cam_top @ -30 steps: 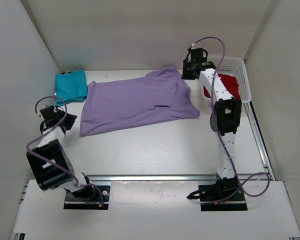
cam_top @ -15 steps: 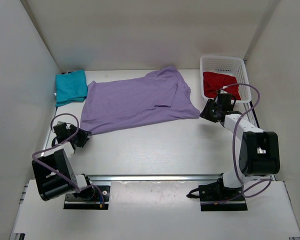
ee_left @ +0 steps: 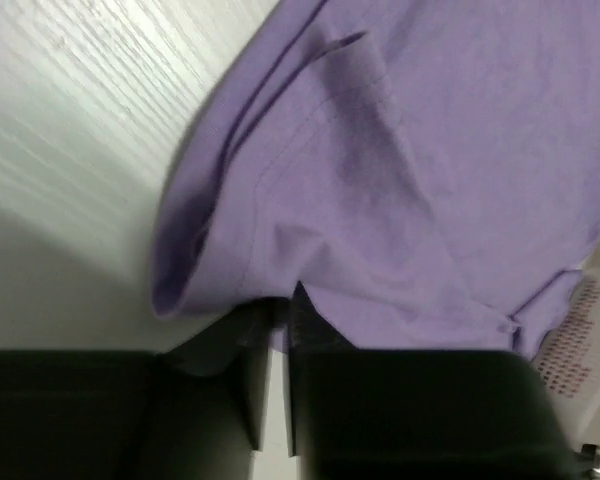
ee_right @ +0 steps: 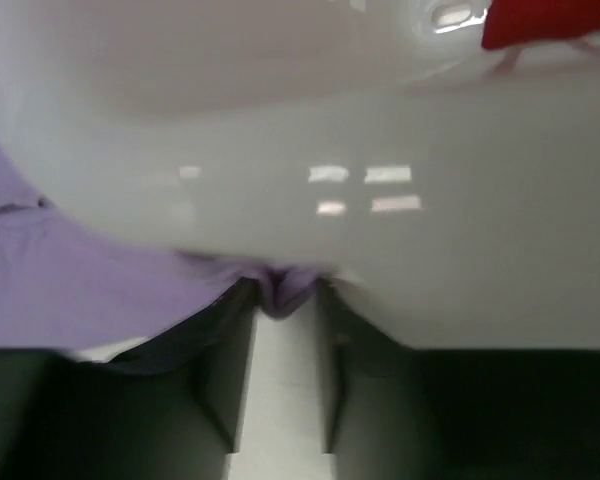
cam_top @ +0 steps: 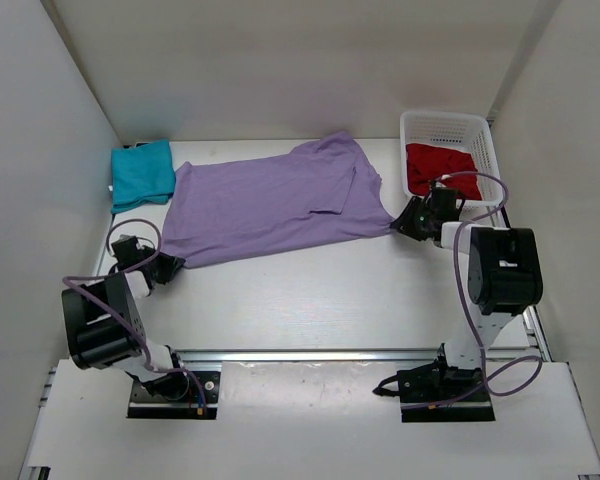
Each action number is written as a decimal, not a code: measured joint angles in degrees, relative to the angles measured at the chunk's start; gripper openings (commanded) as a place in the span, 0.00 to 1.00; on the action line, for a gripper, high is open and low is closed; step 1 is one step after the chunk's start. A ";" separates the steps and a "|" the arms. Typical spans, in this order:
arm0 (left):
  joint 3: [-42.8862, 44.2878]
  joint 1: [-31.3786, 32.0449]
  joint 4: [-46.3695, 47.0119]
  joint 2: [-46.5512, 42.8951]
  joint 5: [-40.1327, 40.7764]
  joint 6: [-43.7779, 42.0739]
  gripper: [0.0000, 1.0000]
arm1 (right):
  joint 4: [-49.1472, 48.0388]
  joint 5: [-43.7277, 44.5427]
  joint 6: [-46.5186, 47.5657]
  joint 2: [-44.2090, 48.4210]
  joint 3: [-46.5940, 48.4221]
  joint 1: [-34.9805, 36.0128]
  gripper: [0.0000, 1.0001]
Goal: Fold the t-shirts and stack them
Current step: Fold the flattened tshirt in 1/3 of the way
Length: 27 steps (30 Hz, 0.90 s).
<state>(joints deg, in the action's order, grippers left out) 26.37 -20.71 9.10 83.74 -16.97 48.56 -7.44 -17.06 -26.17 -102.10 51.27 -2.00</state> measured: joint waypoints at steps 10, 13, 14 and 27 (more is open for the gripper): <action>4.50 1.03 -0.90 4.61 0.57 -0.26 0.00 | -2.43 2.75 -2.43 2.40 -4.07 1.25 0.01; 5.33 1.01 -2.82 4.35 1.18 -1.42 0.00 | -1.44 3.61 -4.09 9.35 -10.84 0.94 0.00; 5.42 0.92 -3.67 3.93 1.44 -2.01 0.00 | -1.16 3.80 -4.55 11.98 -13.22 0.59 0.00; -7.54 -4.85 -20.76 -20.41 -0.42 -9.84 0.19 | 15.06 2.03 -11.58 58.75 -41.90 -7.76 0.00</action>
<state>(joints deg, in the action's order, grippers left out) 18.83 -25.56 -11.66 63.33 -17.39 38.72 7.62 -15.03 -37.76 -43.35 9.37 -9.76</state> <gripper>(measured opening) 0.066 0.052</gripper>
